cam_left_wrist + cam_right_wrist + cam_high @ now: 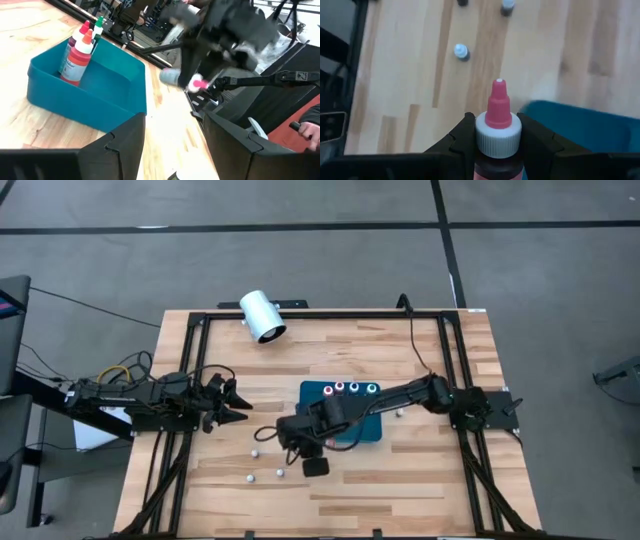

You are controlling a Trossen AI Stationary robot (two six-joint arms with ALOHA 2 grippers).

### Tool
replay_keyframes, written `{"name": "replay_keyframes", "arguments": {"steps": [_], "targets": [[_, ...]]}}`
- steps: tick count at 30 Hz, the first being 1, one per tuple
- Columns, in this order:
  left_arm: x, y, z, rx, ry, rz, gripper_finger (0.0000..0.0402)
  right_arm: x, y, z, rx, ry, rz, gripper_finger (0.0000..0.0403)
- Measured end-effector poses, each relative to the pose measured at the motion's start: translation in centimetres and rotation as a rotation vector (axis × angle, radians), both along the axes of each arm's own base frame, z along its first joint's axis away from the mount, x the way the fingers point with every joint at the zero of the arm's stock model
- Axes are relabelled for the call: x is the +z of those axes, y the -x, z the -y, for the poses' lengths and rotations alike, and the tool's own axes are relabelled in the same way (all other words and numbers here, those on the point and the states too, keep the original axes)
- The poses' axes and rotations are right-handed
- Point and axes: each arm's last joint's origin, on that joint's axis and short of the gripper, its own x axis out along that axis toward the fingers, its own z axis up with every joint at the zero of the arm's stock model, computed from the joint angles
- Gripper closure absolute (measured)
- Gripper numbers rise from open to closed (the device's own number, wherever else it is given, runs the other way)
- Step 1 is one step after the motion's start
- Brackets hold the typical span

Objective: Pick & Place food coloring
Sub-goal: Put the large pink food coloring bottle into the blue bin

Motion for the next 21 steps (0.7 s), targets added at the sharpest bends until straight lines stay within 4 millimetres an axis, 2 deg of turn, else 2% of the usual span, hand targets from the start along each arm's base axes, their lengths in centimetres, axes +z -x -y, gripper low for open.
{"name": "replay_keyframes", "arguments": {"steps": [7,14,21], "targets": [[0.0,0.0,-0.1,0.029,-0.001,-0.001,0.0209,3.8,1.2,3.3,-0.047,0.051,0.068,0.0296],[0.0,0.0,-0.1,0.042,-0.001,-0.001,0.0209,6.7,2.6,6.0,-0.054,0.063,0.114,0.0296],[0.0,-0.1,-0.2,0.074,-0.002,-0.001,0.0209,6.7,3.3,7.2,-0.032,0.093,0.052,0.0296]]}}
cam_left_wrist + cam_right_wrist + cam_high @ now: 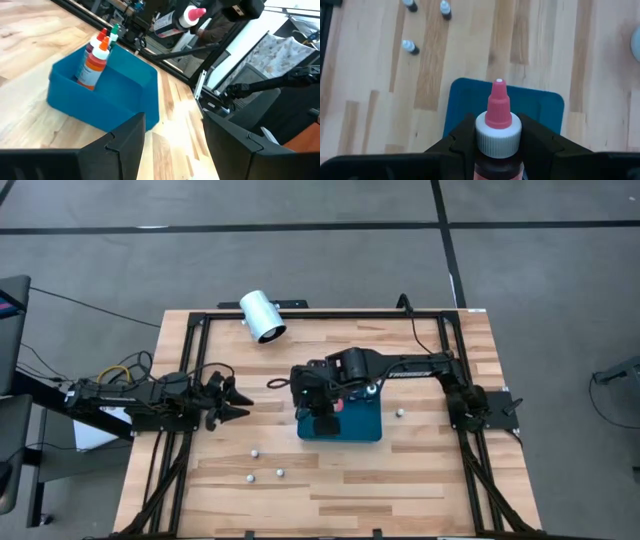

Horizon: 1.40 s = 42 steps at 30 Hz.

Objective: Pick & Place food coloring
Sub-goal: Put the large pink food coloring bottle into the blue bin

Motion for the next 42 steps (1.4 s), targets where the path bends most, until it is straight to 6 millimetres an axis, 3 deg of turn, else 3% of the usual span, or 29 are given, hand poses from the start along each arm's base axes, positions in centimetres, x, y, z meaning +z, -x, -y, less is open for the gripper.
{"name": "replay_keyframes", "arguments": {"steps": [17,21,30,35,42], "targets": [[0.0,0.0,-0.1,0.053,0.041,-0.002,0.0209,-2.6,0.1,1.2,0.064,-0.014,-0.096,0.0295],[0.0,0.0,-0.2,0.057,0.043,-0.003,0.0209,-1.8,1.2,1.5,0.072,-0.012,-0.067,0.0295],[0.0,-0.1,-0.4,0.132,0.040,-0.009,0.0209,2.2,7.2,3.5,-0.041,-0.051,0.174,0.0295],[0.0,-0.1,-0.6,0.216,0.038,-0.001,0.0209,2.4,11.0,3.8,-0.119,-0.036,0.266,0.0295],[0.8,0.0,-0.9,0.299,0.049,0.082,0.0209,2.8,14.7,3.5,-0.163,-0.047,0.493,0.0295]]}}
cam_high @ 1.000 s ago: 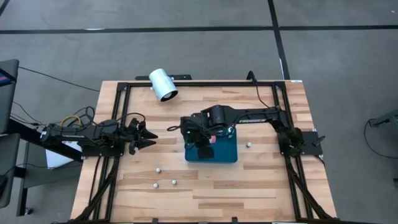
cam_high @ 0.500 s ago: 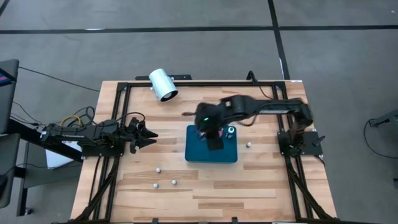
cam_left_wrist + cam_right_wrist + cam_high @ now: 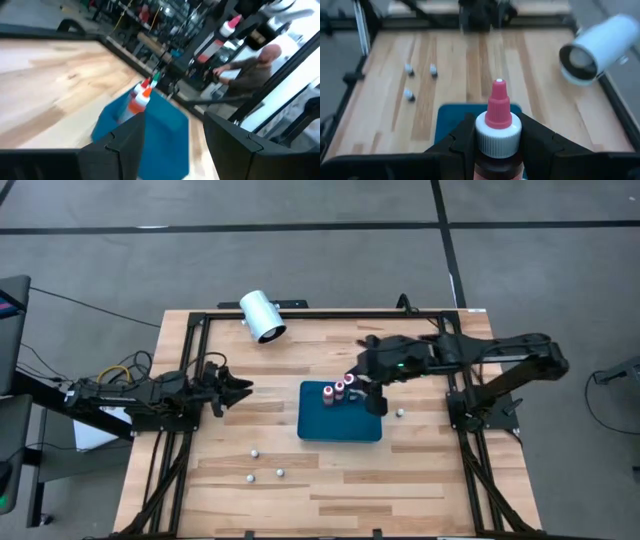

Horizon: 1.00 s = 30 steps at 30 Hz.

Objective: Pick & Place food coloring
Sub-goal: Put the large pink food coloring bottle into the blue bin

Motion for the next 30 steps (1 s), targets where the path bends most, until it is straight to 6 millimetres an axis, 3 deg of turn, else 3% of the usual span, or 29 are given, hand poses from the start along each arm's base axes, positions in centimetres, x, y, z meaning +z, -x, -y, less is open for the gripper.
{"name": "replay_keyframes", "arguments": {"steps": [10,17,22,30], "targets": [[2.2,0.4,0.0,0.007,-0.064,0.214,0.0209,-1.2,2.1,0.2,-0.004,-0.016,0.266,0.0295],[4.2,-0.3,0.0,0.016,-0.090,0.187,0.0209,-2.7,2.2,0.1,0.029,-0.047,0.376,0.0295],[7.2,-2.6,0.0,0.024,-0.162,0.101,0.0209,-3.7,1.7,0.3,0.085,-0.131,0.446,0.0295],[11.9,-8.9,0.1,0.010,-0.289,-0.020,0.0209,-4.2,1.6,1.0,0.152,-0.245,0.536,0.0295]]}}
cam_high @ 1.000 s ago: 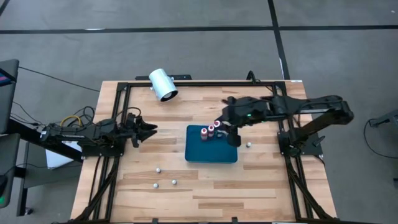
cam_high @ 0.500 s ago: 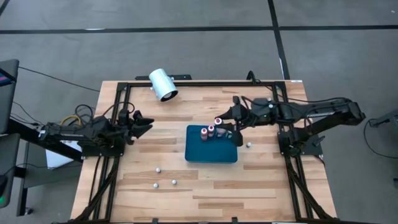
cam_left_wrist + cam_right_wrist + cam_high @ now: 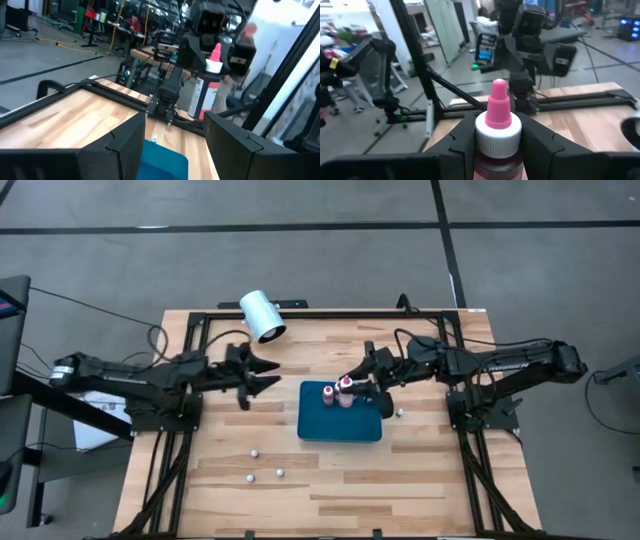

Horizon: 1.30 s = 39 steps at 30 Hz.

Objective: Pick & Place food coloring
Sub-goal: Put the large pink food coloring bottle into the blue bin

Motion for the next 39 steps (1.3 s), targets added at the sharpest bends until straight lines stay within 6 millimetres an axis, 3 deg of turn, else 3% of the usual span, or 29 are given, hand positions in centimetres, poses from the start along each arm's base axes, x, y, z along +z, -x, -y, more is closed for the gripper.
{"name": "replay_keyframes", "arguments": {"steps": [8,14,24,27,33,39], "targets": [[1.6,-6.6,0.5,-0.141,-0.055,-0.084,0.0209,0.5,0.0,0.0,0.037,-0.036,0.039,0.0295],[2.5,-9.7,0.7,-0.185,-0.076,-0.096,0.0209,-0.6,0.1,-0.7,0.052,-0.037,-0.071,0.0295],[4.6,-11.1,1.3,-0.227,-0.106,-0.124,0.0209,-1.7,-0.1,-1.6,0.059,-0.040,-0.164,0.0295],[5.0,-11.6,1.7,-0.231,-0.120,-0.132,0.0209,-2.1,-0.9,-2.0,0.069,-0.044,-0.149,0.0295],[4.7,-13.2,1.9,-0.231,-0.120,-0.195,0.0209,-3.0,-2.2,-2.5,0.086,-0.045,-0.135,0.0295],[4.3,-13.4,1.9,-0.237,-0.115,-0.228,0.0209,-3.3,-2.4,-2.5,0.084,-0.046,-0.154,0.0295]]}}
